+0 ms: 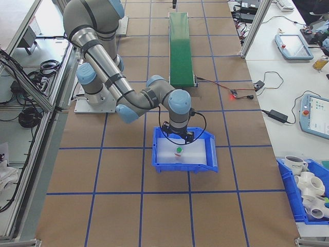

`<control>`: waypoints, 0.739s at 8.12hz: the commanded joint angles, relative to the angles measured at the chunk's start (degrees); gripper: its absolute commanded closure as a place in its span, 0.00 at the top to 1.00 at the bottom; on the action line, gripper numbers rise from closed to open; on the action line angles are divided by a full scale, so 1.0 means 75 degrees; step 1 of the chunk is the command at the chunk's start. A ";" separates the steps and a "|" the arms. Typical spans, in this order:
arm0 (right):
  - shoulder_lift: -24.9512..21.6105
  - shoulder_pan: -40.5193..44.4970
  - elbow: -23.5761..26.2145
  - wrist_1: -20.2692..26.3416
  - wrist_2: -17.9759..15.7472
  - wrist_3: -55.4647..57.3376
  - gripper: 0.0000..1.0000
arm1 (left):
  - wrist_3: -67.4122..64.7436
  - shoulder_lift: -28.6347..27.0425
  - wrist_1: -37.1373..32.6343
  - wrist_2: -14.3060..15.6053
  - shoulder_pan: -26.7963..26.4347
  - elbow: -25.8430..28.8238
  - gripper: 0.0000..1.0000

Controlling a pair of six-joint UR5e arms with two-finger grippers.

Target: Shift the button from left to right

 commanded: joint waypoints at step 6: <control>-0.2706 0.3978 -0.0360 0.3177 -0.0135 0.9628 1.00 | 0.0012 -0.0007 0.0005 0.0021 0.0011 -0.0001 1.00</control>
